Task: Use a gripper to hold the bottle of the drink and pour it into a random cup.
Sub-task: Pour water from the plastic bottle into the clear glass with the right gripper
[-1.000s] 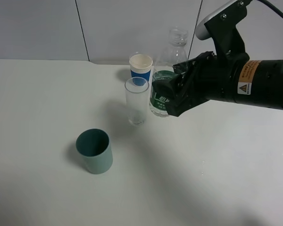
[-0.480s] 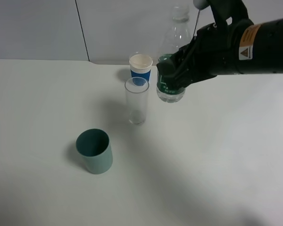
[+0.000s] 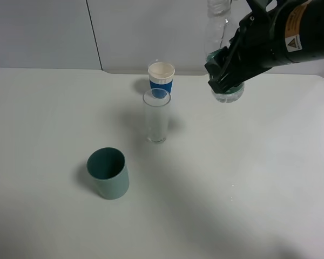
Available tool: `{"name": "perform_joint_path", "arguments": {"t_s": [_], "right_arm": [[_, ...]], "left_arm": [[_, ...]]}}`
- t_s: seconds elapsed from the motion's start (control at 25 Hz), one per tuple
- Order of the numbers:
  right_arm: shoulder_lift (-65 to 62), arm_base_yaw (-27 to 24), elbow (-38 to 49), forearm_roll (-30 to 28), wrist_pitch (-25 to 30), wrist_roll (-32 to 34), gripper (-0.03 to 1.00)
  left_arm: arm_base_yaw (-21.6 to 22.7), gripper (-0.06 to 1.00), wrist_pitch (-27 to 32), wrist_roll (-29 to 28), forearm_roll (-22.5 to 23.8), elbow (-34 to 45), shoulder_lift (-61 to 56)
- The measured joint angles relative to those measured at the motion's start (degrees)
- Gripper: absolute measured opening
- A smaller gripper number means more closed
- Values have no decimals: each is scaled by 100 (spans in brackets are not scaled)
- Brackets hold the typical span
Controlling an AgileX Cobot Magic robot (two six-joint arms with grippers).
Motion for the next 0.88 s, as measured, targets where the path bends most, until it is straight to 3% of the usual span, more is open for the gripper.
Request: {"name": "perform_joint_path", "arguments": {"t_s": [0.16, 0.44, 0.88], "right_arm": [[219, 0, 0, -777, 211, 663, 57], [776, 0, 0, -1643, 205, 1311, 57], [1415, 0, -5, -2291, 200, 1747, 57]], "left_arm": [[0, 98, 0, 0, 0, 0, 0], [0, 98, 0, 0, 0, 0, 0], [0, 98, 0, 0, -5, 0, 0]]}}
